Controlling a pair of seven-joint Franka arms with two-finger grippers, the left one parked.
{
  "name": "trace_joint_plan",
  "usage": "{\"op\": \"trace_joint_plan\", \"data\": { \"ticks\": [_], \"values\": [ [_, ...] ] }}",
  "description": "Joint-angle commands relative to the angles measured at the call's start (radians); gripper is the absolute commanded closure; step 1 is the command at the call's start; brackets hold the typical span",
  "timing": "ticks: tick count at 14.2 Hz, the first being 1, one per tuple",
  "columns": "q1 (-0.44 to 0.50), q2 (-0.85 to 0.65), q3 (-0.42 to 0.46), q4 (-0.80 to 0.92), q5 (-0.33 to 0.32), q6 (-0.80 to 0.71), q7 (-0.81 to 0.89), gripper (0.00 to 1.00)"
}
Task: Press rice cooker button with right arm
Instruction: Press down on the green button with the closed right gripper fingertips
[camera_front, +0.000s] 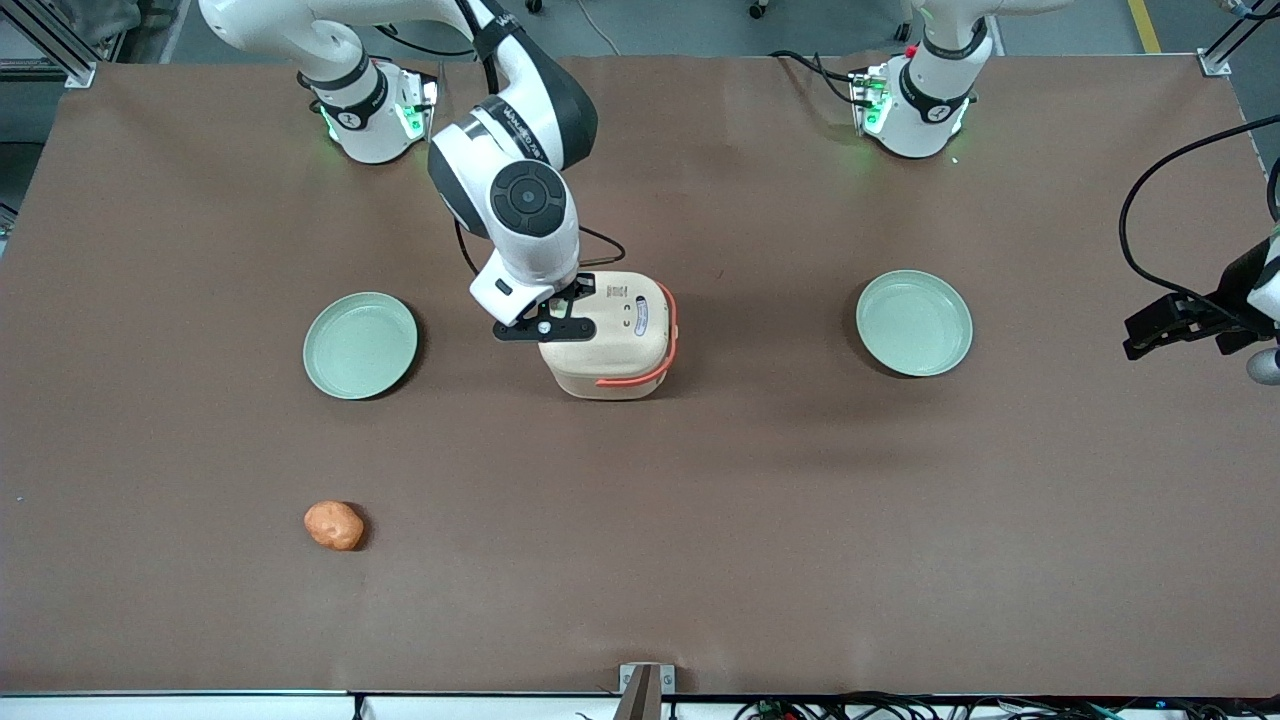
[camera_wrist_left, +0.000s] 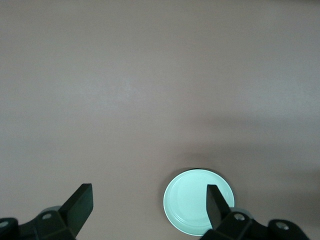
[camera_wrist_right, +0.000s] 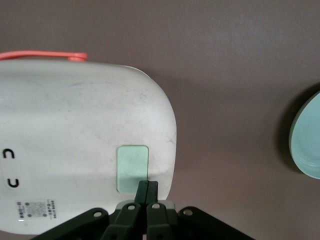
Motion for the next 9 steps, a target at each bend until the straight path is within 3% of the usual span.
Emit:
{"op": "trace_joint_plan", "data": {
  "ticks": [1, 9],
  "values": [
    [0.0, -0.026, 0.002, -0.008, 0.005, 0.029, 0.013, 1.0],
    [-0.003, -0.014, 0.001, -0.011, -0.006, 0.067, 0.012, 1.0]
  ]
}}
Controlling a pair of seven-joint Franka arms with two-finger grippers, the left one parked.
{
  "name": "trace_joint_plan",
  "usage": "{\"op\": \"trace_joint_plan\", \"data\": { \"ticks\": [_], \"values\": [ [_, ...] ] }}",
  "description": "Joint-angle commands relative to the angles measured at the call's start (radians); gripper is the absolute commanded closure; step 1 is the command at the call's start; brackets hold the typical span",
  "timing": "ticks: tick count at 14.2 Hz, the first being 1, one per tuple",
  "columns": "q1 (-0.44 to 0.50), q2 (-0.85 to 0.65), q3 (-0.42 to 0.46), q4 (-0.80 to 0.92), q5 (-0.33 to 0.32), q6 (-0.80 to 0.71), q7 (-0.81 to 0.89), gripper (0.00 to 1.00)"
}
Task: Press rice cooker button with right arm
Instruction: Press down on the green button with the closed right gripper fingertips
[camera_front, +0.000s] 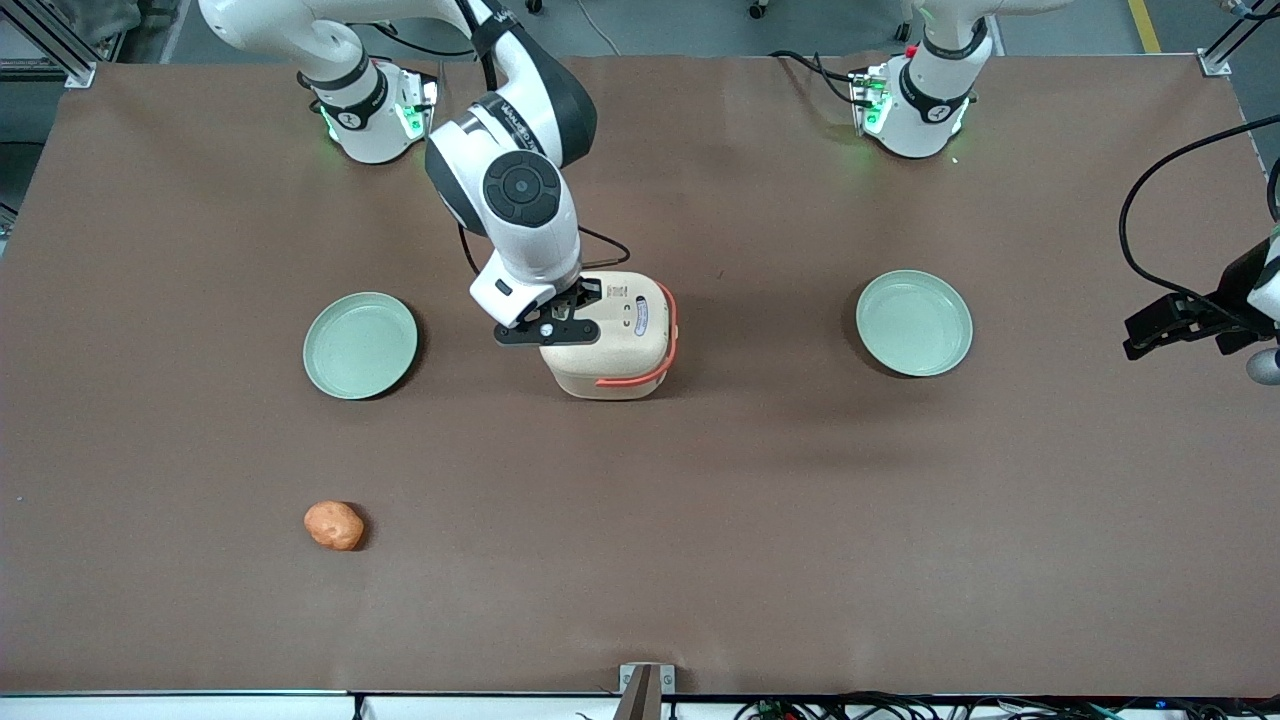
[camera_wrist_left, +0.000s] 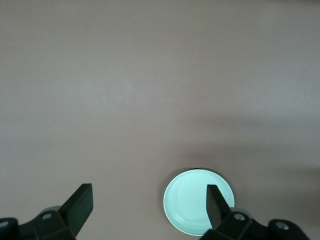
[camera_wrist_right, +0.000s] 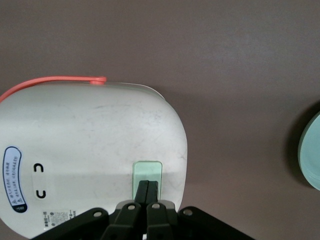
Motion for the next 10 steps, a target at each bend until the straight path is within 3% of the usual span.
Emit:
{"op": "trace_joint_plan", "data": {
  "ticks": [1, 10],
  "values": [
    [-0.005, -0.011, 0.004, -0.019, -0.006, 0.017, 0.011, 1.0],
    [0.001, 0.034, 0.004, -0.019, -0.007, 0.049, 0.011, 1.0]
  ]
}}
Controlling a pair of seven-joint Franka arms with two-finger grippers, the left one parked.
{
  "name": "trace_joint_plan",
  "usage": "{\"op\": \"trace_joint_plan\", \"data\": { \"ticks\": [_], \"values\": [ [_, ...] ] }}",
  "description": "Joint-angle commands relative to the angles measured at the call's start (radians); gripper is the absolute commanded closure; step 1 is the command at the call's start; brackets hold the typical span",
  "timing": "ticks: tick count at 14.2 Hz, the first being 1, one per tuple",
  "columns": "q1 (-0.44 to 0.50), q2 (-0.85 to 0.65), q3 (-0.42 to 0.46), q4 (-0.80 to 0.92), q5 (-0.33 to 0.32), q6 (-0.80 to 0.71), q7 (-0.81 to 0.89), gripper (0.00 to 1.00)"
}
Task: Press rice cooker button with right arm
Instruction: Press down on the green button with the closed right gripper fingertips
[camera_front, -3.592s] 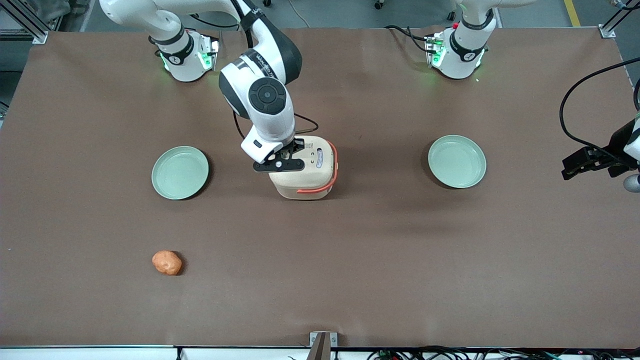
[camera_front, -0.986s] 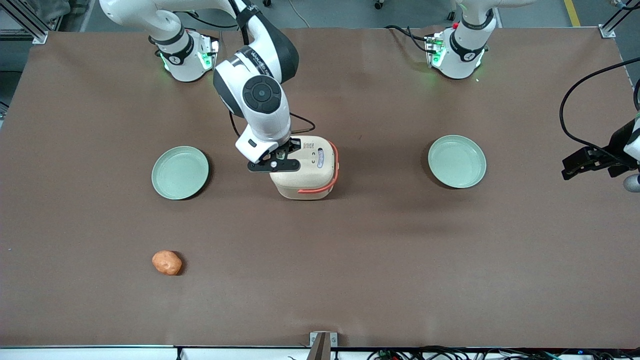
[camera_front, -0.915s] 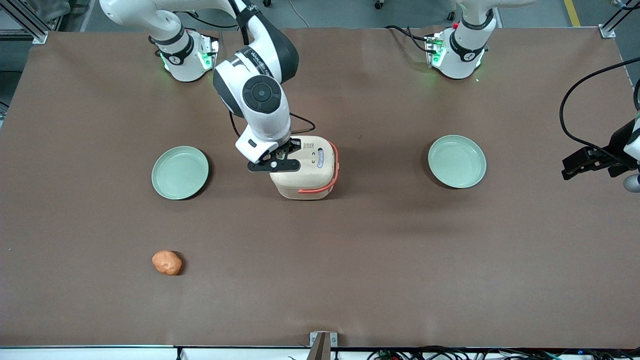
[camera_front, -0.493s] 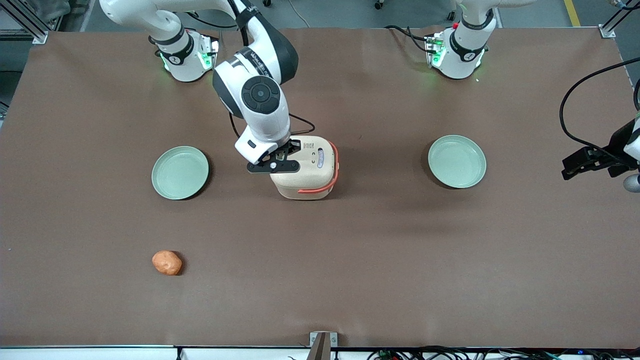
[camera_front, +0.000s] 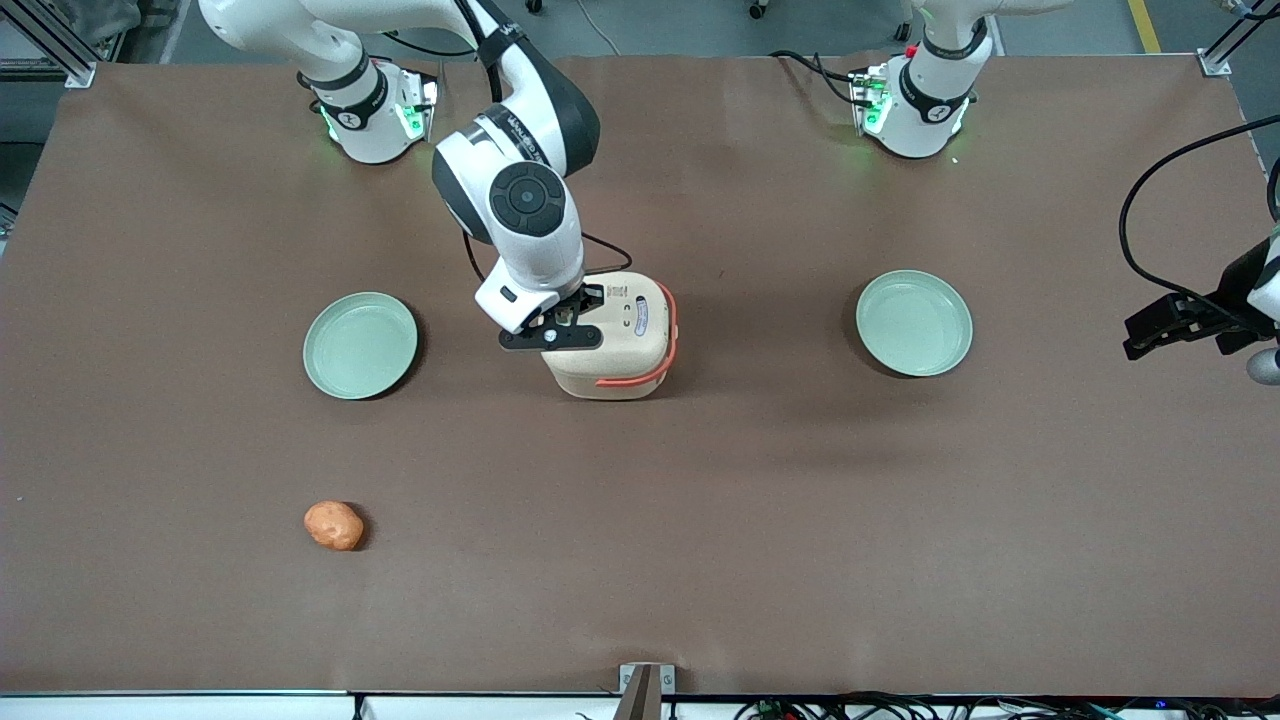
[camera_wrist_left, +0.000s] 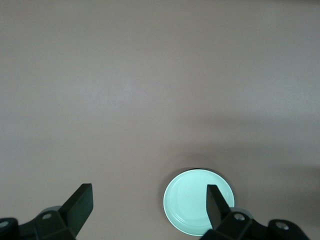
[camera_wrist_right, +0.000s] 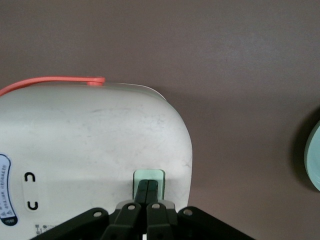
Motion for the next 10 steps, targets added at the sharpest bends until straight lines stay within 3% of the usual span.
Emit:
{"op": "trace_joint_plan", "data": {
  "ticks": [1, 7, 10],
  "values": [
    [0.0, 0.015, 0.002, -0.011, -0.006, 0.03, 0.011, 1.0],
    [-0.006, 0.012, 0.003, 0.006, 0.0, 0.011, 0.011, 1.0],
    [-0.007, -0.065, 0.0, 0.024, 0.008, -0.087, 0.033, 1.0]
  ]
}}
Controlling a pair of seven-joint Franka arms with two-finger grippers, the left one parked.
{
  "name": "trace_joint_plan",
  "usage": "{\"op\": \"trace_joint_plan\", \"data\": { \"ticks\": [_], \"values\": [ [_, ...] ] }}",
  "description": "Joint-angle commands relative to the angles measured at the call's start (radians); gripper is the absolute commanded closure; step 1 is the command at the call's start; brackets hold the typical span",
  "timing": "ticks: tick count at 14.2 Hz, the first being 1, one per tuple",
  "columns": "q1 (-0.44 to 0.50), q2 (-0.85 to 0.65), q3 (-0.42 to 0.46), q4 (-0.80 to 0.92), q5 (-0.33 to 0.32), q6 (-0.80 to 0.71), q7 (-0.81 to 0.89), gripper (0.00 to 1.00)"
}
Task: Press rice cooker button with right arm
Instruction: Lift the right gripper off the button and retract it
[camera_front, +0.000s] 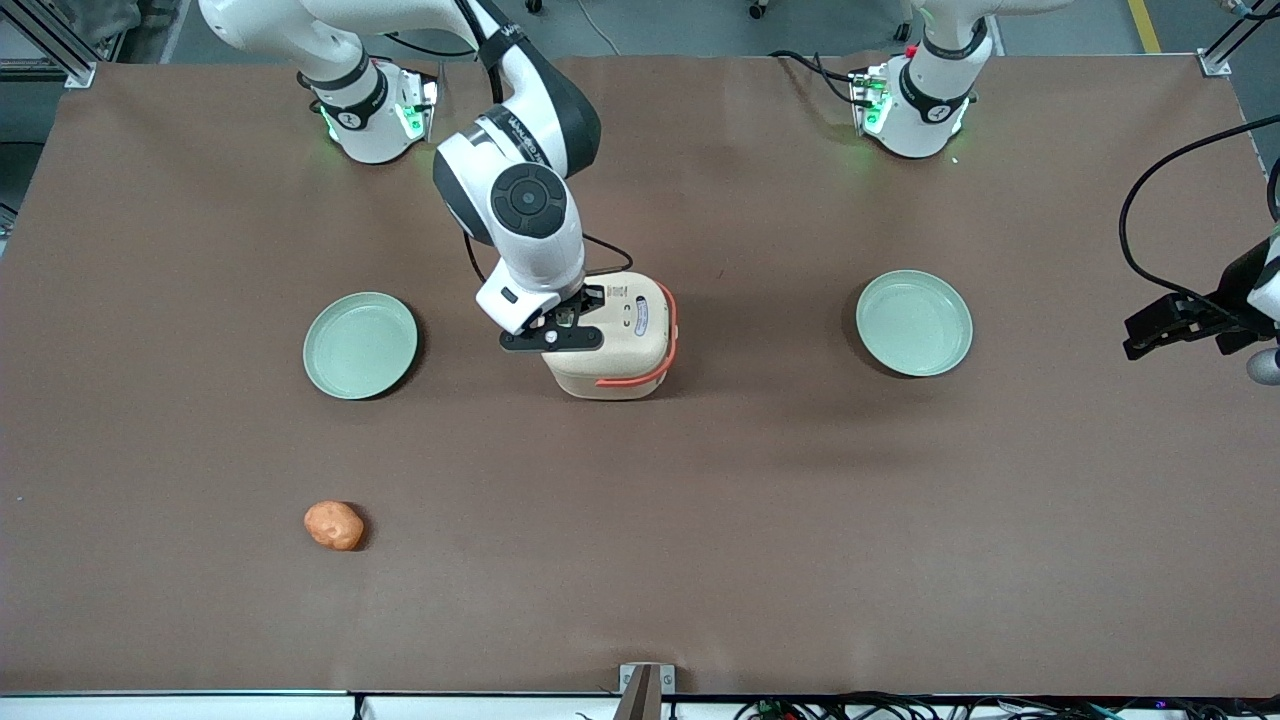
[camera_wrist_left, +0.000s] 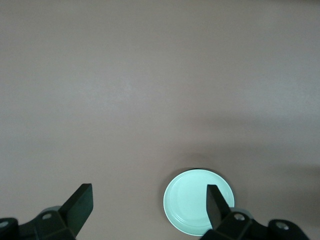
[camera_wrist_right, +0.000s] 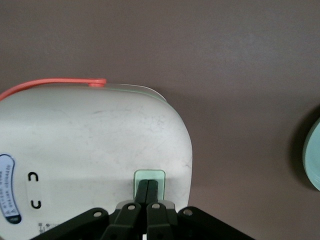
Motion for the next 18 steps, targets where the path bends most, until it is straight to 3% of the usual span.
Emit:
{"op": "trace_joint_plan", "data": {
  "ticks": [1, 6, 8, 9, 11, 12, 14, 18],
  "values": [
    [-0.008, -0.085, 0.0, 0.013, 0.007, -0.088, 0.027, 1.0],
    [-0.144, -0.24, 0.0, 0.039, -0.006, -0.233, 0.005, 0.97],
    [-0.256, -0.296, 0.0, 0.039, -0.006, -0.262, -0.06, 0.83],
    [-0.308, -0.313, 0.0, 0.039, -0.005, -0.268, -0.087, 0.72],
    [-0.409, -0.336, -0.001, 0.039, -0.008, -0.279, -0.127, 0.07],
    [-0.461, -0.345, -0.001, 0.041, -0.009, -0.286, -0.144, 0.0],
    [-0.557, -0.351, -0.001, 0.061, -0.011, -0.296, -0.182, 0.0],
    [-0.693, -0.349, -0.001, 0.159, -0.012, -0.417, -0.458, 0.0]
  ]
}}
